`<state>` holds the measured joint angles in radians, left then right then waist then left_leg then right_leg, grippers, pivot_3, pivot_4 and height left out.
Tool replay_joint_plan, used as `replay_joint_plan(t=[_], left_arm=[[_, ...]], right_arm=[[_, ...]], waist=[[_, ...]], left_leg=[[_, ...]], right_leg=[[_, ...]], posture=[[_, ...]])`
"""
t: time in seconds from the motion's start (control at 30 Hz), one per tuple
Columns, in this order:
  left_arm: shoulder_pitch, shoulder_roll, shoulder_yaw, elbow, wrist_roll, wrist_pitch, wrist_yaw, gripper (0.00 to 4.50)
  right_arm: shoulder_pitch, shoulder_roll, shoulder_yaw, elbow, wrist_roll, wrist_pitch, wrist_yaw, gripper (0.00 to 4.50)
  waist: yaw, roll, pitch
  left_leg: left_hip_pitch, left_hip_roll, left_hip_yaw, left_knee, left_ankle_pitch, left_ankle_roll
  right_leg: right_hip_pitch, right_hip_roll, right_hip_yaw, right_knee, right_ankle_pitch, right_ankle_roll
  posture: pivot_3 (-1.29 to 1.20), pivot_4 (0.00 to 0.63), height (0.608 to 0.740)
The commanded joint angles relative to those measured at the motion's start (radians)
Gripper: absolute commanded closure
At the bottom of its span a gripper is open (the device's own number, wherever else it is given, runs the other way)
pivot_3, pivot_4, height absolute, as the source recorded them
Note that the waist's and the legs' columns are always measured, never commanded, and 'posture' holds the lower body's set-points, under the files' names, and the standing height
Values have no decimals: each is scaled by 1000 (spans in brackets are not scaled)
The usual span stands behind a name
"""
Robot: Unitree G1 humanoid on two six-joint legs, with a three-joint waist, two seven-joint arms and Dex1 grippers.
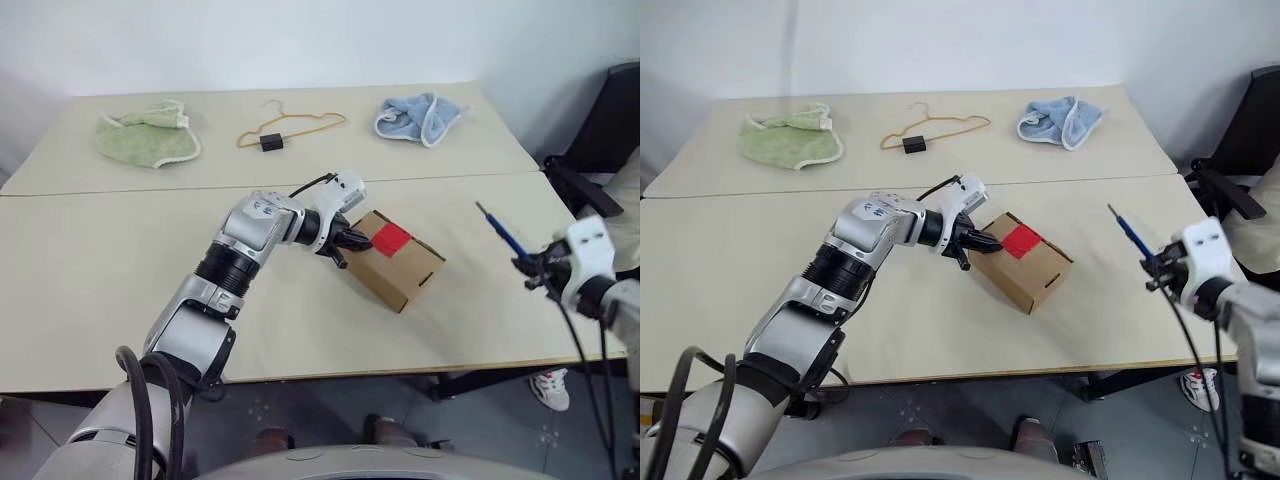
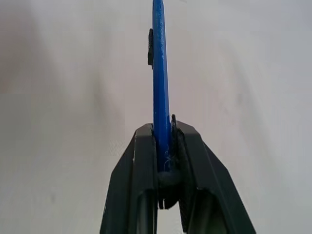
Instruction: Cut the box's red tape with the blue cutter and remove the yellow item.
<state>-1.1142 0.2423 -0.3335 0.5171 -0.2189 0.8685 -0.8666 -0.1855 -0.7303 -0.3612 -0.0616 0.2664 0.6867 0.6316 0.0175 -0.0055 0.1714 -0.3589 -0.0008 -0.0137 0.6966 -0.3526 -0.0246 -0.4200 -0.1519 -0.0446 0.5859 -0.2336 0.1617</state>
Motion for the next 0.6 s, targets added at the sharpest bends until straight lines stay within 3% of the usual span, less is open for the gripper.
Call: replay_joint_plan(t=[0.03,0.23,0.6], left_arm=[[30,10,-53,42,60,36,4,4500],[33,9,-53,33,66,40,-1,4500],[50,14,-51,5,63,51,-3,4500]], right_arm=[[15,20,-11,-38,16,-38,-17,4346],[76,49,21,-103,50,-13,-2,4346],[181,-56,-110,-399,142,110,9,623]], waist=[[-2,0,0],[-2,0,0],[2,0,0]], left_leg=[[1,0,0,0,0,0],[8,0,-1,-4,-4,7],[7,0,-1,-4,-4,7]], right_leg=[[1,0,0,0,0,0],[9,1,-1,-4,0,0],[9,1,-1,-6,0,0]], posture=[[0,150,740],[0,150,740],[0,150,740]])
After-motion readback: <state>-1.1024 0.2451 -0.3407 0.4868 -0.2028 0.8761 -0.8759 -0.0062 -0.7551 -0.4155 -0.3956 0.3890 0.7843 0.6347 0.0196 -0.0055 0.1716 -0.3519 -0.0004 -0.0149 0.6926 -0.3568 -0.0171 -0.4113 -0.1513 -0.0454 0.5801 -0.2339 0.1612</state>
